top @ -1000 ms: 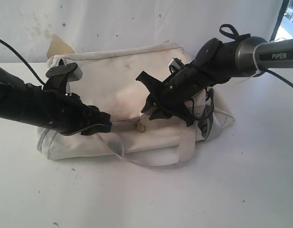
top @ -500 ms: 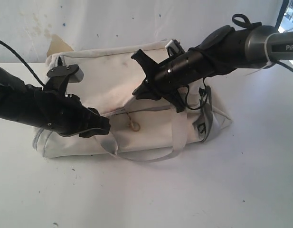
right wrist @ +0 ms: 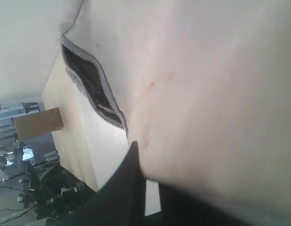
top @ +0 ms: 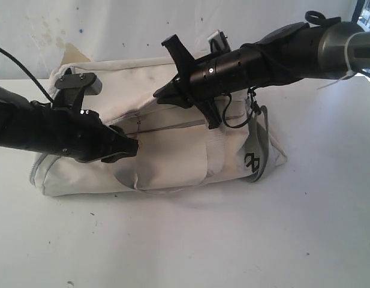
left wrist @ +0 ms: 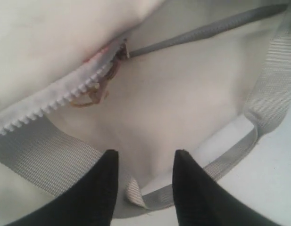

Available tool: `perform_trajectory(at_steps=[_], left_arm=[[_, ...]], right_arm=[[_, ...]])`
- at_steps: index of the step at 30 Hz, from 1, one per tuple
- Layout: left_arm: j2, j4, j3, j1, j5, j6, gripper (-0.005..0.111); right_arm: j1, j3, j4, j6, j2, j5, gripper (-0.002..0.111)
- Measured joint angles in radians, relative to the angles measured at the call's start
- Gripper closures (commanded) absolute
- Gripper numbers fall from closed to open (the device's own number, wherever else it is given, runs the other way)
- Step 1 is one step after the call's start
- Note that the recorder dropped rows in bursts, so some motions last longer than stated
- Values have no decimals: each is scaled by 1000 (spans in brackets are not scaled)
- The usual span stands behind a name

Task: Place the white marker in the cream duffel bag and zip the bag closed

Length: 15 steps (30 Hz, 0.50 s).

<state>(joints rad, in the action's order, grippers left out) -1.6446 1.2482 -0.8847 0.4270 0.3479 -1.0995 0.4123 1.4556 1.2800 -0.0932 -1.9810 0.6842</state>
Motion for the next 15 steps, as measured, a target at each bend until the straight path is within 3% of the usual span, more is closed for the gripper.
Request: perform_trajectory(at_steps=[5,15], left_arm=[[-22,103,0,0,5,-123,43],[-42,287,0,0,-26,-448,42]], right_arm=[[0,0,4,-17,0,35,108],[0,0,4,-36,0,62,108]])
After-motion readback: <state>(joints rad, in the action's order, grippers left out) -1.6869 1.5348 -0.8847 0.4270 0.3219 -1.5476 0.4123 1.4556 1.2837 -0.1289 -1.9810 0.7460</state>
